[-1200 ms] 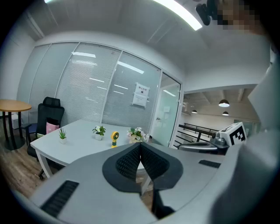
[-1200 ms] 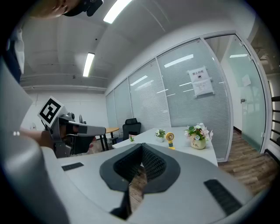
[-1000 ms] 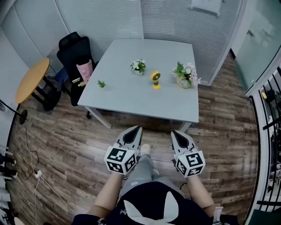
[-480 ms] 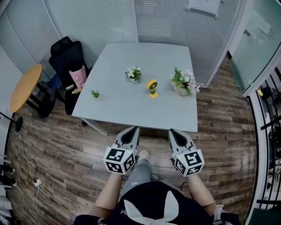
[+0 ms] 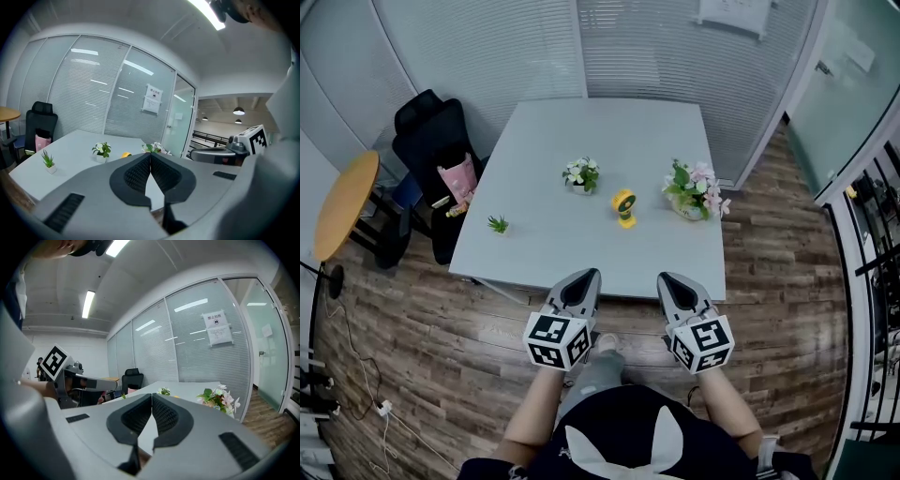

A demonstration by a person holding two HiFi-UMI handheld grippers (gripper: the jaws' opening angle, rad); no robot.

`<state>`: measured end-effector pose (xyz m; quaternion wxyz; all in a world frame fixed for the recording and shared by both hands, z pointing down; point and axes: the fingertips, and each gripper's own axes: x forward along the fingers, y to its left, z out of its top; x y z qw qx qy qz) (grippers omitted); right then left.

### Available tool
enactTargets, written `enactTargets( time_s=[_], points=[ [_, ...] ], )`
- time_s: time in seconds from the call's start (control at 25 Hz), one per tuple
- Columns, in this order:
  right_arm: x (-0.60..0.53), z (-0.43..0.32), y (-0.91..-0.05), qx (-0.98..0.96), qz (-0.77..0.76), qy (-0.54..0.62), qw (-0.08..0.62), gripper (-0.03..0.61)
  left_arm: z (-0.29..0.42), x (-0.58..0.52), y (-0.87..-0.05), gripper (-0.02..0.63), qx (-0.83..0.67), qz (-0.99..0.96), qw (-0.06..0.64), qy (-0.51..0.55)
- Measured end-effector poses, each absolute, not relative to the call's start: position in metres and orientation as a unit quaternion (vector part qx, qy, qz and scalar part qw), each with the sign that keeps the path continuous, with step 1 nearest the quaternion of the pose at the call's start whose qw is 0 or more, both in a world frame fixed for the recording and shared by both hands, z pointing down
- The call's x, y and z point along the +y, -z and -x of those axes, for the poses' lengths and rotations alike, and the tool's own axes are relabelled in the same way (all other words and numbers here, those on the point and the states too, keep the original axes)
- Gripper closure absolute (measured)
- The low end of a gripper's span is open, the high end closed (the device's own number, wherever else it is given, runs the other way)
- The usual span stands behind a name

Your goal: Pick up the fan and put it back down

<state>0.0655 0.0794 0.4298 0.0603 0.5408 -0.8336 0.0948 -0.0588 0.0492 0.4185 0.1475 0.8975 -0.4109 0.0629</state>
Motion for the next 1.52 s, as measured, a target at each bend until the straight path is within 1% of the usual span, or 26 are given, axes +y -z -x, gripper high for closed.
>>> enactTargets(
  time_s=[0.04,0.08,0.12,0.2,0.24,0.44,0.72,0.96,1.2,1.52],
  points=[
    [0.075,-0.065,-0.429,-0.834,-0.54,-0.096,0.059,0.567,0.057,0.044,-0.419,0.592,-0.408,-0.899,0.148,-0.065],
    [0.07,-0.064,-0.429,-0.835,-0.539,-0.098,0.058,0.533,0.056,0.04,-0.42,0.592,-0.405,-0.9,0.149,-0.066],
    [0.066,-0.063,-0.429,-0.836,-0.537,-0.1,0.058,0.514,0.056,0.035,-0.422,0.591,-0.402,-0.901,0.15,-0.068],
    [0.057,-0.061,-0.431,-0.837,-0.534,-0.103,0.06,0.501,0.055,0.026,-0.426,0.592,-0.396,-0.902,0.154,-0.073],
    [0.051,-0.061,-0.432,-0.837,-0.533,-0.106,0.063,0.484,0.054,0.021,-0.428,0.592,-0.393,-0.903,0.156,-0.077],
    [0.028,-0.054,-0.446,-0.84,-0.52,-0.13,0.084,0.359,0.056,-0.002,-0.437,0.591,-0.386,-0.904,0.162,-0.089],
    [-0.001,-0.044,-0.465,-0.839,-0.511,-0.148,0.109,0.277,0.065,-0.032,-0.449,0.591,-0.381,-0.903,0.173,-0.099],
    [-0.022,-0.043,-0.477,-0.83,-0.52,-0.162,0.119,0.255,0.073,-0.054,-0.457,0.591,-0.375,-0.903,0.179,-0.103],
    [-0.034,-0.041,-0.493,-0.819,-0.528,-0.181,0.13,0.249,0.084,-0.073,-0.461,0.591,-0.372,-0.905,0.178,-0.103],
    [-0.04,-0.035,-0.502,-0.818,-0.525,-0.186,0.144,0.231,0.087,-0.075,-0.466,0.591,-0.37,-0.905,0.185,-0.1]
  ],
)
